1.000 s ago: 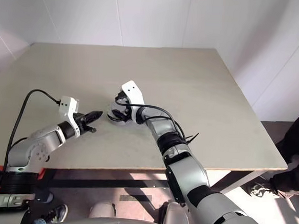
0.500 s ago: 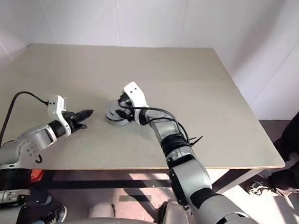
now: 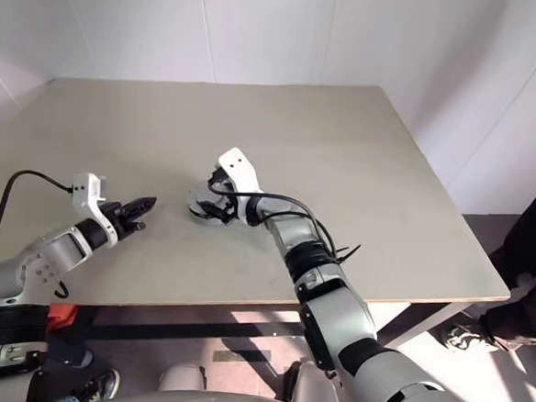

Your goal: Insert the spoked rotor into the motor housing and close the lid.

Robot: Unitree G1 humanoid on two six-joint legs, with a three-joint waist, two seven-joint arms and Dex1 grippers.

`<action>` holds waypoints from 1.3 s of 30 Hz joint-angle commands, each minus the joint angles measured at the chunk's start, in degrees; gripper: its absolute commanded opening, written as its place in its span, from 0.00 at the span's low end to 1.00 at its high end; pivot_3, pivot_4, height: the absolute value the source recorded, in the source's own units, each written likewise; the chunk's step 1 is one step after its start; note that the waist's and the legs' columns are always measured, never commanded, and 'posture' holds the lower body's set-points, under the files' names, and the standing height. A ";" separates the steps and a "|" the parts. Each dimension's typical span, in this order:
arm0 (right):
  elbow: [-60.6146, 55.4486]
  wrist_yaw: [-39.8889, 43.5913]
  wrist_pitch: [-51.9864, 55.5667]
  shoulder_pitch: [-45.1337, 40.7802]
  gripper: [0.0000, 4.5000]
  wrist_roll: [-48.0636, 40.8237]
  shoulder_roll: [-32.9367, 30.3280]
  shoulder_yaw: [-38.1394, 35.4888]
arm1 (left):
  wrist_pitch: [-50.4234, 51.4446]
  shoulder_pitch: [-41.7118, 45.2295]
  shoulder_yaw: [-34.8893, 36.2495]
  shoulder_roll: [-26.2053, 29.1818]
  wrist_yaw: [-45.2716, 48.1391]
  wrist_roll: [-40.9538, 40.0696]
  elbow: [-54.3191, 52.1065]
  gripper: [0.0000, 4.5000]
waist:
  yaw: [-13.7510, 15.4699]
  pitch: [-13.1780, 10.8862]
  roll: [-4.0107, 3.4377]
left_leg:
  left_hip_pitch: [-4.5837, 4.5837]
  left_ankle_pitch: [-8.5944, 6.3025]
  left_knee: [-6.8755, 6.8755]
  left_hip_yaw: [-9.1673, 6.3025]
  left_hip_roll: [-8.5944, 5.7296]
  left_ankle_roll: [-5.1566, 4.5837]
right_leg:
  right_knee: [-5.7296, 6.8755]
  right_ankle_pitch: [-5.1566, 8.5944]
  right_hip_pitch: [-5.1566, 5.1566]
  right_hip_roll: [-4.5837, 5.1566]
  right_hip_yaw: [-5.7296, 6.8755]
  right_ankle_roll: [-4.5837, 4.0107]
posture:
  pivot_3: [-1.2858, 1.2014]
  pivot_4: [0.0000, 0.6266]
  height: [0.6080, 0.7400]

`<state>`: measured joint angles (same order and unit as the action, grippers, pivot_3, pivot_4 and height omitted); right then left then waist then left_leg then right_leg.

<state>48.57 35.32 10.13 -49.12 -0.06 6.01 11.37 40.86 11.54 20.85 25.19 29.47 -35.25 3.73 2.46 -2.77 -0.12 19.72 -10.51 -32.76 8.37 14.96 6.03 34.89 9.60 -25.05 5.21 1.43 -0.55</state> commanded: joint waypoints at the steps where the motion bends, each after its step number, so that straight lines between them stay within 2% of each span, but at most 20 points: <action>1: -2.02 0.62 -1.49 -1.24 0.99 -0.55 0.62 -0.40 | 0.06 0.32 0.28 -0.04 -0.23 -0.87 -2.58 0.00 | 0.02 0.00 0.00 | 0.00 0.00 0.00 0.00 0.00 0.00 | 0.00 0.00 0.00 0.00 0.00 0.00 | 0.52 0.00 1.00; 24: 2.99 -1.29 -3.99 -1.51 0.99 1.10 1.10 -0.08 | 0.20 0.45 -0.75 -0.10 -1.01 -0.46 -2.84 0.00 | 0.01 0.01 0.01 | -0.01 0.00 0.00 0.00 0.00 0.00 | 0.01 0.00 0.04 0.00 -0.01 0.00 | 0.52 0.00 1.00; 28: 3.64 -1.48 -4.34 -1.92 0.70 1.19 1.02 -0.19 | -0.03 0.43 -0.51 -0.04 -1.03 -0.40 -2.54 0.00 | -0.01 0.01 0.01 | 0.00 0.00 0.00 0.00 0.00 0.00 | 0.01 0.00 0.05 0.00 -0.01 0.00 | 0.52 0.00 1.00; 39: 2.06 0.03 -4.05 -2.58 0.68 1.35 0.01 -0.12 | -0.16 0.15 -0.50 -0.33 -1.34 -0.39 -2.50 0.00 | -0.01 0.01 0.01 | 0.00 0.00 0.00 0.00 0.00 0.00 | 0.01 0.00 0.05 0.00 -0.01 0.00 | 0.52 0.00 1.00</action>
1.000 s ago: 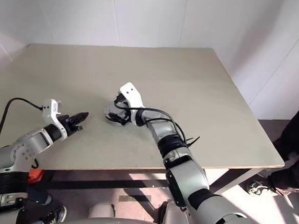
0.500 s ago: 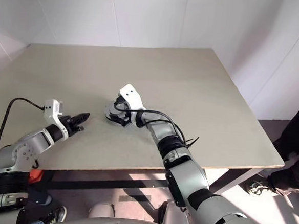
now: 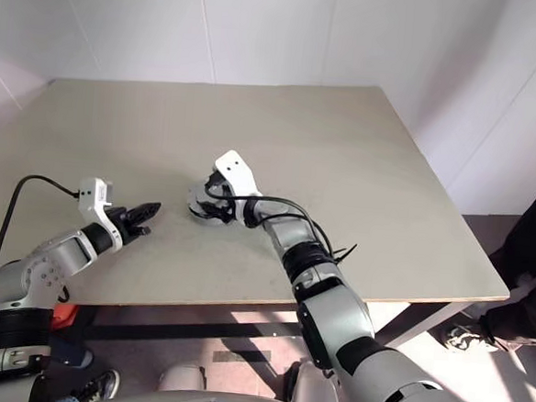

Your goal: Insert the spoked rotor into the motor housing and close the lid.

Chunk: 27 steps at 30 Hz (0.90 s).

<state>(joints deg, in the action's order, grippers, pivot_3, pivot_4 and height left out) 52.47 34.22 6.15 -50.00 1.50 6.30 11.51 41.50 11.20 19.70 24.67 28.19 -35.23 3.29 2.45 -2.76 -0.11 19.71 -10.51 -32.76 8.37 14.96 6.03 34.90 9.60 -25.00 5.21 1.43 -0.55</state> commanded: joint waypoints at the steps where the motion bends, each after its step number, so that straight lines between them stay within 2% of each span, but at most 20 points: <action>1: -2.96 1.88 0.57 -1.65 0.68 -0.62 -0.53 -0.42 | -0.80 0.36 0.51 0.08 -0.04 -0.37 -2.02 0.00 | 0.00 0.00 0.00 | 0.00 0.00 0.00 0.00 0.00 0.00 | 0.00 0.00 0.00 0.00 0.00 0.00 | 0.52 0.00 1.00; 8: -8.54 5.91 5.50 -1.07 0.68 -2.52 -2.19 -1.22 | -0.71 0.53 -0.28 -0.39 0.16 -0.14 -1.89 0.00 | 0.05 -0.01 0.00 | 0.03 -0.01 0.00 0.00 0.00 -0.01 | -0.03 0.00 -0.05 0.00 0.01 0.00 | 0.52 0.00 1.00; 27: -7.98 8.04 7.05 0.37 0.68 -1.19 -3.95 0.94 | -0.40 0.75 -0.87 -0.41 0.22 -0.39 -2.20 0.00 | 0.13 0.00 0.00 | 0.02 -0.01 0.00 0.00 0.00 -0.02 | -0.04 0.00 -0.05 0.01 0.02 0.00 | 0.52 0.00 1.00</action>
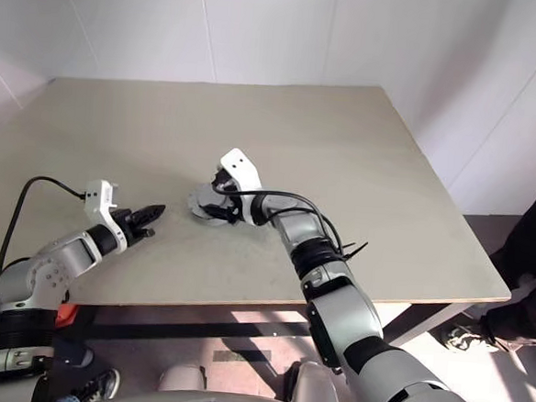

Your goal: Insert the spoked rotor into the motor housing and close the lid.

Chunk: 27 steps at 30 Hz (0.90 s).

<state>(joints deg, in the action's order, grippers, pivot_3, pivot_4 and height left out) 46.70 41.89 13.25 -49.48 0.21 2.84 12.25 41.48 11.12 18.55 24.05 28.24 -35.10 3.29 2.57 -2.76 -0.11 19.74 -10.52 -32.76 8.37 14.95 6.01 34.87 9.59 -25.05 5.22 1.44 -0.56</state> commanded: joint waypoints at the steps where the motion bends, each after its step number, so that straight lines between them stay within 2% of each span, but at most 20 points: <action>1: -2.24 0.36 -0.02 -0.13 0.68 0.16 -0.53 0.24 | -0.38 0.89 0.19 0.13 0.15 -0.51 -2.21 0.00 | 0.03 0.00 0.00 | 0.00 0.00 0.00 0.00 0.00 0.00 | 0.00 0.00 0.00 0.00 0.00 0.00 | 0.52 0.00 1.00; 27: -8.67 2.07 4.34 -0.07 0.68 0.73 -2.17 2.39 | -0.30 -0.13 -0.29 -1.50 -0.60 -0.50 -3.66 0.00 | 0.14 0.00 0.00 | 0.02 -0.01 0.00 0.00 0.00 -0.02 | -0.02 0.00 0.02 0.00 0.00 0.00 | 0.52 0.00 1.00</action>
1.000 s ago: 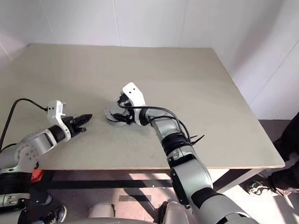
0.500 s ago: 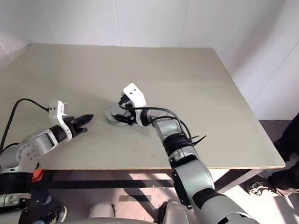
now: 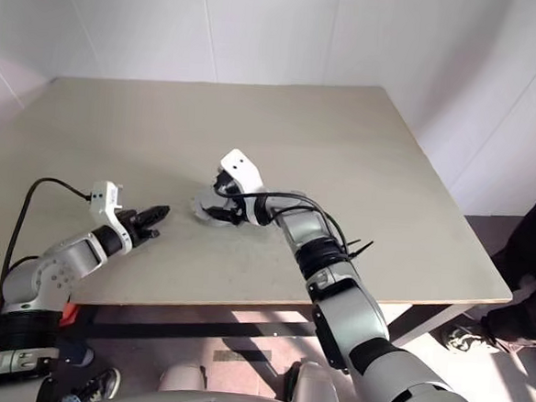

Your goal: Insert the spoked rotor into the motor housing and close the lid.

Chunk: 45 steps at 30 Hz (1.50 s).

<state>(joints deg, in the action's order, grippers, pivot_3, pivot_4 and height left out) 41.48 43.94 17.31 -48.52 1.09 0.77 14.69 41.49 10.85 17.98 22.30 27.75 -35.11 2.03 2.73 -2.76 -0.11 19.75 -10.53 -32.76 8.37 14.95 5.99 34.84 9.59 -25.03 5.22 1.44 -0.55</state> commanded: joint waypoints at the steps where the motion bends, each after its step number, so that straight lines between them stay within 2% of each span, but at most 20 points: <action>1: -4.02 0.14 0.59 -0.97 0.68 -0.21 -0.11 0.07 | -0.30 -0.09 0.34 0.14 -0.18 -0.52 -2.61 0.00 | -0.02 0.00 0.00 | 0.00 0.00 0.00 0.00 0.00 0.00 | 0.00 0.00 0.00 0.00 0.00 0.00 | 0.52 0.00 1.00; 18: -1.89 -3.36 1.53 -2.16 0.68 0.41 0.52 -0.25 | 0.13 -2.10 0.41 -0.84 -0.93 -0.94 -4.59 0.00 | -0.07 0.00 0.00 | 0.00 0.00 0.00 0.00 0.00 0.01 | 0.01 0.00 -0.02 0.00 -0.01 0.00 | 0.52 0.00 1.00; 45: 2.88 -1.66 0.63 -2.47 0.68 2.56 -1.39 2.12 | 0.98 -1.47 0.06 -1.98 -1.71 -1.49 -5.08 0.00 | 0.07 0.00 0.00 | -0.01 0.00 -0.01 0.00 -0.01 0.00 | 0.01 0.00 0.09 0.01 -0.01 0.00 | 0.52 0.00 1.00</action>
<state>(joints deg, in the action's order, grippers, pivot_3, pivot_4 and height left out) 43.41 42.44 17.66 -50.43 2.18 0.40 16.41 42.08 8.53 17.99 20.53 26.37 -35.44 -0.76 2.80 -2.76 -0.10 19.74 -10.53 -32.77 8.37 14.94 5.99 34.85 9.60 -24.94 5.23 1.43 -0.55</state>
